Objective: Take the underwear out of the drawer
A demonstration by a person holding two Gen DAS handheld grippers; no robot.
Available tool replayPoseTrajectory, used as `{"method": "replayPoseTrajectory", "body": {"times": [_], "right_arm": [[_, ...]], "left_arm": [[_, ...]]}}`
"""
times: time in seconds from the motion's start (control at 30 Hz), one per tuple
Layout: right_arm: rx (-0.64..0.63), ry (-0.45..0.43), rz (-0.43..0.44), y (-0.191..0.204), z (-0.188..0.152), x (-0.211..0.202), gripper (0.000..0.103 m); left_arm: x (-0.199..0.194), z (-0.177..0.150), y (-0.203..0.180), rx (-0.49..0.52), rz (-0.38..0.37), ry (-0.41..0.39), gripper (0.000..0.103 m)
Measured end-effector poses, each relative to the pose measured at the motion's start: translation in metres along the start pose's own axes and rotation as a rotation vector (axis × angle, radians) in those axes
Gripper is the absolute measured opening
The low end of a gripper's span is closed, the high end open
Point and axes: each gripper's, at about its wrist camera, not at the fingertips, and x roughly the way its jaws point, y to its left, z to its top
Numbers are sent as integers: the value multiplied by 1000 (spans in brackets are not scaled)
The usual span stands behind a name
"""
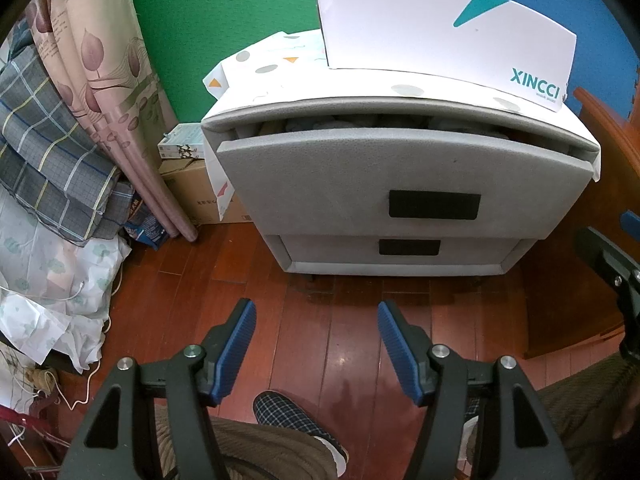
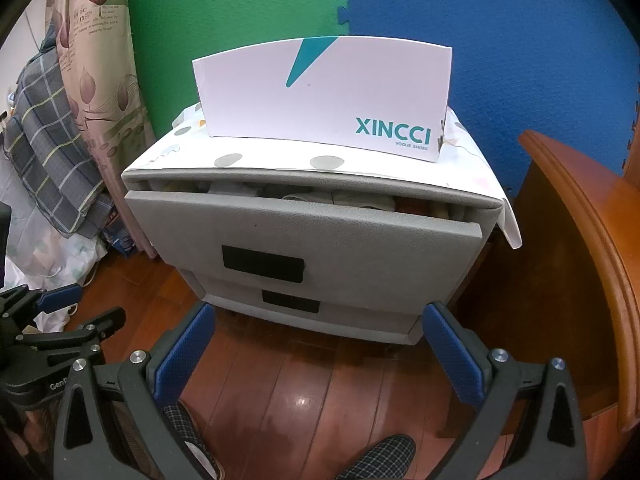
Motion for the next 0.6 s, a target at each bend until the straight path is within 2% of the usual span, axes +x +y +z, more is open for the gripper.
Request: {"method": "replayPoseTrajectory", "body": {"times": [0.6], "right_arm": [[18, 3, -5, -4, -2, 1, 102]], "left_arm": [[4, 5, 5, -9, -16, 2, 65]]}}
